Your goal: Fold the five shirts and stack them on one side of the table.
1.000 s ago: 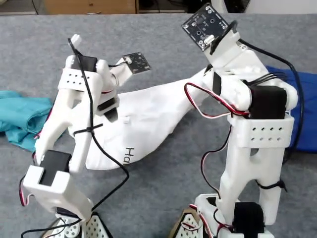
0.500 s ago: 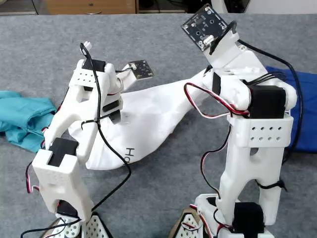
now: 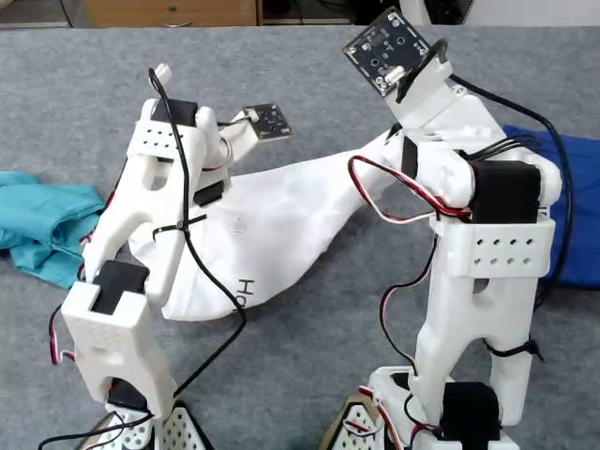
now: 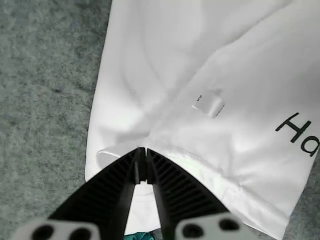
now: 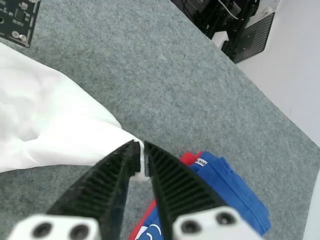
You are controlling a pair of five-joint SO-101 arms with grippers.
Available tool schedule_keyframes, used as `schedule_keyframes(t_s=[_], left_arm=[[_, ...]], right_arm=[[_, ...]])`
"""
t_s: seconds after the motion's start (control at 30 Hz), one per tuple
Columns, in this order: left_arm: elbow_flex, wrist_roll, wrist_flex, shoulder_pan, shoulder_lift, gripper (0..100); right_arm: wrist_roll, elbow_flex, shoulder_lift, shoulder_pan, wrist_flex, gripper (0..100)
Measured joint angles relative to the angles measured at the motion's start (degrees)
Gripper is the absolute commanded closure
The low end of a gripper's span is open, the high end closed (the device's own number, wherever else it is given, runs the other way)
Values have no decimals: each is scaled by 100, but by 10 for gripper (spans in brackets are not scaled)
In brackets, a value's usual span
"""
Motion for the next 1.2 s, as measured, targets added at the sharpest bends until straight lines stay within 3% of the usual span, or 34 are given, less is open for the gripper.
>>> schedule_keyframes(t_s=[0.07, 0.27, 0.53, 0.73, 0.87, 1.2], left_arm=[[-62, 0, 18, 0, 0, 954], [-88, 35, 26, 0, 26, 760], [-308, 281, -114, 0, 809, 783], [-589, 308, -114, 0, 1319, 982], [-607, 308, -79, 70, 1336, 984], [-1512, 308, 870, 79, 1363, 977]], right_arm=[[0, 0, 0, 0, 0, 995], [0, 53, 0, 0, 0, 995], [0, 53, 0, 0, 0, 995], [0, 53, 0, 0, 0, 995], [0, 53, 0, 0, 0, 995], [0, 53, 0, 0, 0, 995]])
